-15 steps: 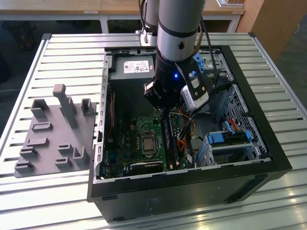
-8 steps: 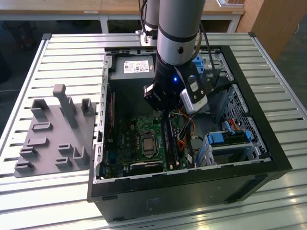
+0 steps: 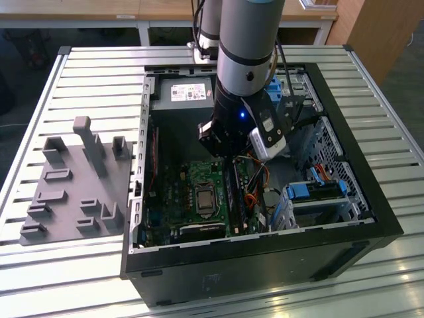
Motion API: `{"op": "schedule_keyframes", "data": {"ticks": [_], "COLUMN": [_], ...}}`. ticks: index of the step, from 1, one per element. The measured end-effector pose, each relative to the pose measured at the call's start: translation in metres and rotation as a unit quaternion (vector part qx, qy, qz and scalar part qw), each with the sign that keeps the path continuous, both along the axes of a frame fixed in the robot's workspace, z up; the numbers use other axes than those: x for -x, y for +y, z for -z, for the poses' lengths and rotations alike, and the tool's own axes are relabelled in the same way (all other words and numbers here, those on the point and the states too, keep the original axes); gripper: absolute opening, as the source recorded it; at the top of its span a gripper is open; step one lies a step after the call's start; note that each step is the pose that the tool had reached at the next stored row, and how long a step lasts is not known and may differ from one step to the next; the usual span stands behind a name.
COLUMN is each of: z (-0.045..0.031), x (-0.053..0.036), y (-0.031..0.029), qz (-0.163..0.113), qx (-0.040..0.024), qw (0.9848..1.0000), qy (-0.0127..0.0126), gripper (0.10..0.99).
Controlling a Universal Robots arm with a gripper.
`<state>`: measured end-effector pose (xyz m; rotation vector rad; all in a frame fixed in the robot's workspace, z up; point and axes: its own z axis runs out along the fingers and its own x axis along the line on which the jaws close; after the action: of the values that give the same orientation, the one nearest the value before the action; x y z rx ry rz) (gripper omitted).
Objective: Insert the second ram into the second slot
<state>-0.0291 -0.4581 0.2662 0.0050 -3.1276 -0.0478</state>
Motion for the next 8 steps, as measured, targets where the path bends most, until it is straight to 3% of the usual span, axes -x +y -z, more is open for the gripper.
{"op": "schedule_keyframes", "data": {"ticks": [3, 8], "z": [0.0028, 0.0084], "x": [-0.005, -0.0054], "y": [0.0, 0.0], "qz": [0.001, 0.01], "qx": [0.0, -0.0004], "qw": [1.0, 0.9999], "qy": [0.001, 0.002], "gripper": [0.137, 0.137]}}
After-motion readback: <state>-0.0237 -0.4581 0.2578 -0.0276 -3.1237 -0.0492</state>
